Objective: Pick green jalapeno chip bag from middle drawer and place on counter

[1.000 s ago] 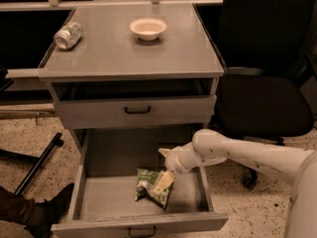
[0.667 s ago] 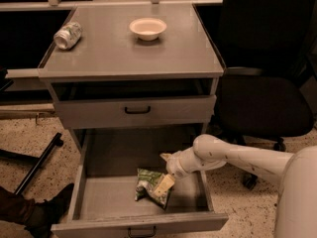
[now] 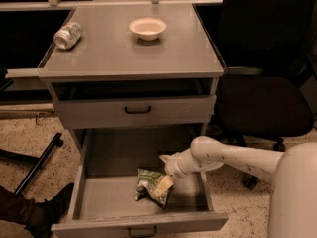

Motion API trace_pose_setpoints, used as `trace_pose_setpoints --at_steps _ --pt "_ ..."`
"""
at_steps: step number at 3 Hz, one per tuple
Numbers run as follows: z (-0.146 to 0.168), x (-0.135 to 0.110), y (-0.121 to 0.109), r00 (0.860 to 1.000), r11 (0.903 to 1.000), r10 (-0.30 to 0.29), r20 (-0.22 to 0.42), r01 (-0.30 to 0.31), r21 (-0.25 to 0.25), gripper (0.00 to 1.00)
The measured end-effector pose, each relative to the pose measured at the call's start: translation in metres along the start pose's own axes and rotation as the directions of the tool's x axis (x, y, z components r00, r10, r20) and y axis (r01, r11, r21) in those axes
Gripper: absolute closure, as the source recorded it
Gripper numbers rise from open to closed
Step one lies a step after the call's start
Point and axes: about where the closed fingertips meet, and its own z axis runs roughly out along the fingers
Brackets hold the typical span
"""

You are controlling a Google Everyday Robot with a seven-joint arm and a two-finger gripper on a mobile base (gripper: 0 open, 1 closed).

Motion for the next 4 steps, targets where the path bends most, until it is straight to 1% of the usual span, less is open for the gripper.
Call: trace_pose_setpoints --at_steps 1,2,3,4 --pt "0.018 0.015 -0.004 1.0 0.9998 0.021 -0.004 -0.021 0.006 0.0" --pt "0.033 0.025 -0.002 0.999 0.9995 0.032 0.001 -0.032 -0.003 0.0" --pt "0.045 0.032 0.007 0.998 0.9966 0.064 0.028 -0.063 -0.053 0.19" --pt "0.046 0.033 0.009 0.997 0.9962 0.066 0.028 -0.064 -0.059 0.42"
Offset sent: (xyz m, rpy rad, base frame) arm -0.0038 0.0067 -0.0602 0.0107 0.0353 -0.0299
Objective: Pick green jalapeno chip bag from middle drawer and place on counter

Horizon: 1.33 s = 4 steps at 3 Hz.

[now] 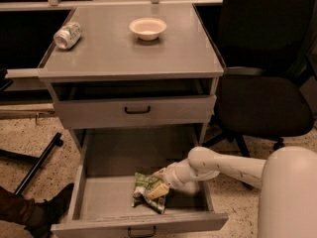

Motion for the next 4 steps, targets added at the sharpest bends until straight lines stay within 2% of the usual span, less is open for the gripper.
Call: trace_pose_setpoints --at_steps 2,3,4 --pt "0.0 0.0 0.0 1.0 1.0 0.0 0.0 0.0 0.0 0.88" --pt "-0.012 -0.02 0.001 1.0 0.9995 -0.03 0.006 0.03 0.005 1.0" --pt "-0.048 -0.082 0.012 0.992 0.9931 -0.117 0.039 0.117 -0.002 1.0"
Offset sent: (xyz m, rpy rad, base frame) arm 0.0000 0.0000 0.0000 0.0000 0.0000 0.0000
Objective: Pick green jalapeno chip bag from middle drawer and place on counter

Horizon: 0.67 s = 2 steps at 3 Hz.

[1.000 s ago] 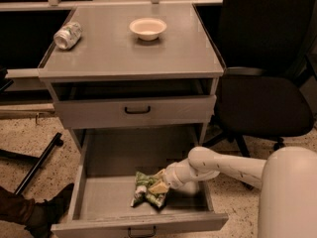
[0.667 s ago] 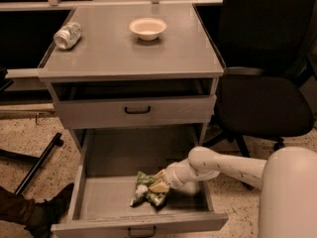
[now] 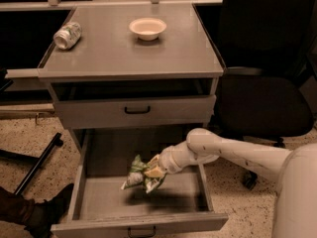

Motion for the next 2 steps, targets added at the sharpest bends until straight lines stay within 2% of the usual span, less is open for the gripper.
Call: trace_pose_setpoints --at_steps 1,2 --pt "-0.038 -0.079 0.001 0.993 0.9922 -0.118 -0.022 0.119 0.036 1.0" --pt "-0.055 -0.099 -0.002 0.988 0.9857 -0.154 -0.031 0.155 0.066 1.0"
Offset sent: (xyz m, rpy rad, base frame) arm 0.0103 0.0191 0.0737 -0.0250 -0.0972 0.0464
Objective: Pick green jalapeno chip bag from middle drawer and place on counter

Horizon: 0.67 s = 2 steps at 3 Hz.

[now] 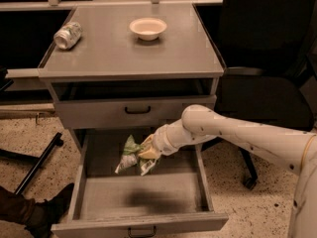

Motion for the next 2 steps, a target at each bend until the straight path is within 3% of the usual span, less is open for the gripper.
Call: trace_pose_setpoints --at_steps 1,2 --pt "0.0 0.0 0.0 1.0 1.0 0.0 0.0 0.0 0.0 1.0" --pt "-0.014 -0.031 -0.006 0.999 0.9995 -0.028 0.033 0.028 -0.014 1.0"
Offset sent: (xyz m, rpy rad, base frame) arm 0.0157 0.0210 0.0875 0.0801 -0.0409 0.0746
